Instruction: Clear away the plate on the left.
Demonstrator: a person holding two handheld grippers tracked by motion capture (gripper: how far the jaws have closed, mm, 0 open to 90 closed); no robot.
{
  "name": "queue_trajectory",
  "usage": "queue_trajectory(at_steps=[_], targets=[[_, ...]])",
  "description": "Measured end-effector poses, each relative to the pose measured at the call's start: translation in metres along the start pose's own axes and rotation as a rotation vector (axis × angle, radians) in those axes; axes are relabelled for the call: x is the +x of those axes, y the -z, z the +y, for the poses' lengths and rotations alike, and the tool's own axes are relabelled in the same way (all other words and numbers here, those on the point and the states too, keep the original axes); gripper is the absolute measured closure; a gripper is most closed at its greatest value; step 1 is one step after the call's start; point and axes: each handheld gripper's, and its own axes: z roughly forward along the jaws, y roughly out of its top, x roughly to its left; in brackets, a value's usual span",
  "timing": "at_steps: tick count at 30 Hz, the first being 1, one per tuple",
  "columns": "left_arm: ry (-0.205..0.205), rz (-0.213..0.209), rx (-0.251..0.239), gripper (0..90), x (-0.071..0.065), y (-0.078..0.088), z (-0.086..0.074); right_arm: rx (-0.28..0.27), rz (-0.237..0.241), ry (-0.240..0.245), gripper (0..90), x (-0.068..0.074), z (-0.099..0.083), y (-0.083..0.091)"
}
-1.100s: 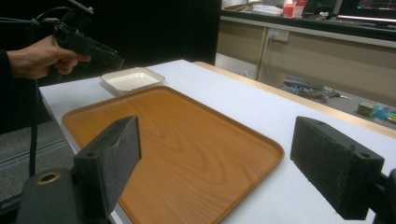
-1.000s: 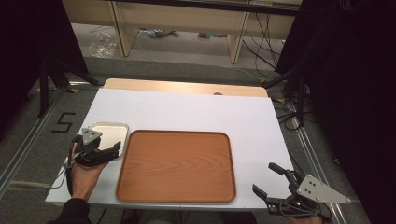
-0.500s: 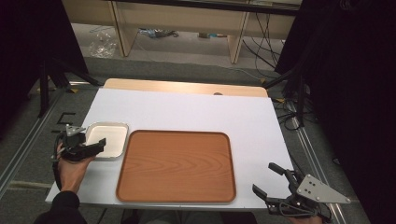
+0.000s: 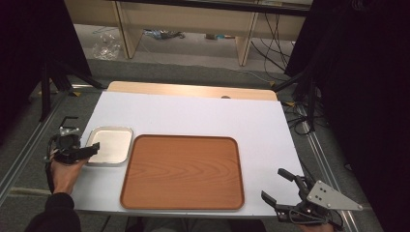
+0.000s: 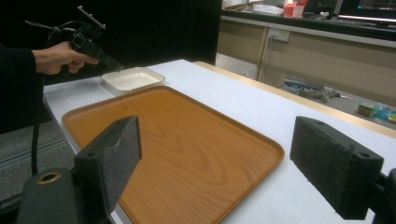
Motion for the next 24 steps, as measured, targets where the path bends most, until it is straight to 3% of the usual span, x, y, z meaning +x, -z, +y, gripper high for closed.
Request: queue_trajectory(at_steps=[3,6,8,9,10,11,12,14,16,22,24], targets=[[-0.015,0.004,0.014,29.7,0.002,-0.001,0.001,-0.001,0.001,0.0,17.3,0.0,0.0,0.0],[0.004,0.001,0.014,31.0,0.004,-0.003,0.002,0.015,0.007,-0.018,17.3,0.002,0.0,0.0],[0.012,-0.001,0.02,30.9,0.008,-0.004,0.003,0.0,0.003,0.0,17.3,0.0,0.0,0.0],[0.034,-0.018,0.025,31.8,0.013,-0.006,0.003,0.015,0.009,-0.019,17.3,0.001,0.0,0.0],[0.034,-0.018,0.025,32.4,0.013,-0.006,0.003,0.015,0.009,-0.019,17.3,0.001,0.0,0.0],[0.067,-0.037,0.02,32.8,0.018,-0.007,0.003,0.001,0.002,0.0,17.3,0.0,0.0,0.0],[0.095,-0.042,0.015,32.8,0.02,-0.008,0.003,0.001,0.002,0.0,17.3,0.0,0.0,0.0],[0.111,-0.034,0.009,33.2,0.025,-0.01,0.003,0.006,0.006,0.001,17.3,0.0,0.0,-0.001],[0.114,-0.033,0.035,33.6,0.028,-0.012,0.002,0.007,0.006,0.002,17.3,0.0,-0.001,-0.001],[0.098,-0.027,0.051,37.1,0.029,-0.016,0.001,0.006,0.006,0.002,17.3,0.0,-0.001,-0.001],[0.109,-0.028,0.053,38.3,0.029,-0.016,0.001,0.007,0.006,0.002,17.3,0.0,-0.001,-0.001]])
